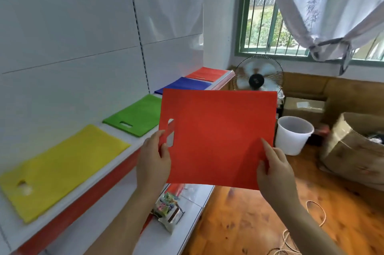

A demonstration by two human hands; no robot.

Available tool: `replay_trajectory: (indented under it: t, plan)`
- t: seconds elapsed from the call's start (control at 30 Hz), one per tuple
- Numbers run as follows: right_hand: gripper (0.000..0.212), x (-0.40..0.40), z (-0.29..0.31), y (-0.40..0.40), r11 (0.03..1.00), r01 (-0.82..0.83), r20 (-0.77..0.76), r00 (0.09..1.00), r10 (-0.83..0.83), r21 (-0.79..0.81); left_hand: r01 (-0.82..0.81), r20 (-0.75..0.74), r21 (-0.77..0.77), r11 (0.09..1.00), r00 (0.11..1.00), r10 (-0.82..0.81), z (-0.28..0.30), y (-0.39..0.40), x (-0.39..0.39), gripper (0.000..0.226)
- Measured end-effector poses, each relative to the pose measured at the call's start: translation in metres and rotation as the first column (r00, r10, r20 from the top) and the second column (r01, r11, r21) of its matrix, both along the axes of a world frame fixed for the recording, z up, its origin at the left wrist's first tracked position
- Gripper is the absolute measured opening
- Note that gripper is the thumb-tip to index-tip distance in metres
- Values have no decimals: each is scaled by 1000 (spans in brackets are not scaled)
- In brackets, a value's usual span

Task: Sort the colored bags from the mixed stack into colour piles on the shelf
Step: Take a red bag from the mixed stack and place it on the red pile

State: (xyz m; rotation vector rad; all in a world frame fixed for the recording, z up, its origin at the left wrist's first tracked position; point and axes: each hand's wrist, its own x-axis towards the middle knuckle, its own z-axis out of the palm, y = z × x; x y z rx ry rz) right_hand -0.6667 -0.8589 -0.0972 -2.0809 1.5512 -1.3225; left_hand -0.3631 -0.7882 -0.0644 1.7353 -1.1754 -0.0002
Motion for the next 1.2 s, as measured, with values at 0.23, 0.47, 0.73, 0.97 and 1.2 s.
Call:
replay_trajectory:
  t: [0.23, 0.47, 0.73, 0.97, 1.2]
  plan:
    - [70, -22, -5, -123, 998, 60, -82, 995, -59, 17, 84, -37, 2, 996, 996, -84, -14, -146, -12, 52]
    - [68, -41, 19, -249, 985, 165, -133, 979, -158, 46, 172, -50, 1, 985, 984, -172, -2, -293, -34, 54]
    - [68, -68, 8, -386, 976, 203, -138, 972, -190, 85, 216, -40, 83, 973, 976, -213, -8, -440, -57, 53]
    - [66, -89, 2, -536, 986, 128, -124, 986, -115, 104, 156, -42, 133, 979, 988, -151, -14, -572, -79, 52]
    - [68, -73, 13, -683, 995, -3, -126, 992, 15, 97, 22, -63, 160, 987, 998, -12, -18, -668, -71, 51]
